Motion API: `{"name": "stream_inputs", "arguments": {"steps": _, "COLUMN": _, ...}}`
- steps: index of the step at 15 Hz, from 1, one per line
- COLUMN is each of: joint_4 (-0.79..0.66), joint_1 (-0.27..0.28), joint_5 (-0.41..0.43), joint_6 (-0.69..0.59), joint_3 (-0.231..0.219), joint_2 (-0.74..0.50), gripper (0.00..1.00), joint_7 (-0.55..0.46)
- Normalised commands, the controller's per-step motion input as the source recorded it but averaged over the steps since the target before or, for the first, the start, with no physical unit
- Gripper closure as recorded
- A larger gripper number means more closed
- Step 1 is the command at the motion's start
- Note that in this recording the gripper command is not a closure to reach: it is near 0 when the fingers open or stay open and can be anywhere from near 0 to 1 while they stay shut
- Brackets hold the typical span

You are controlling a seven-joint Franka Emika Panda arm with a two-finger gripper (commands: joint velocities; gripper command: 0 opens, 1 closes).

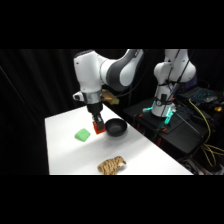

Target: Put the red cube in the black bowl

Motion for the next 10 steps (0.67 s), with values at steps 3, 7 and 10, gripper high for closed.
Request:
{"name": "stream_inputs", "arguments": {"steps": 3, "joint_4": -0.64, "joint_1": -0.123, "joint_5": 0.017, "joint_6": 0.16, "joint_3": -0.005, "joint_2": -0.53, "gripper": 1.00, "joint_7": -0.22}}
{"name": "stream_inputs", "arguments": {"steps": 7, "joint_4": -0.57, "joint_1": -0.098, "joint_5": 0.043, "joint_6": 0.19, "joint_3": -0.020, "joint_2": -0.46, "gripper": 1.00, "joint_7": -0.21}}
{"name": "stream_inputs", "arguments": {"steps": 10, "joint_4": -0.42, "joint_1": -0.074, "joint_5": 0.098, "joint_6": 0.19, "joint_3": -0.018, "joint_2": -0.33, "gripper": 1.00, "joint_7": -0.19}}
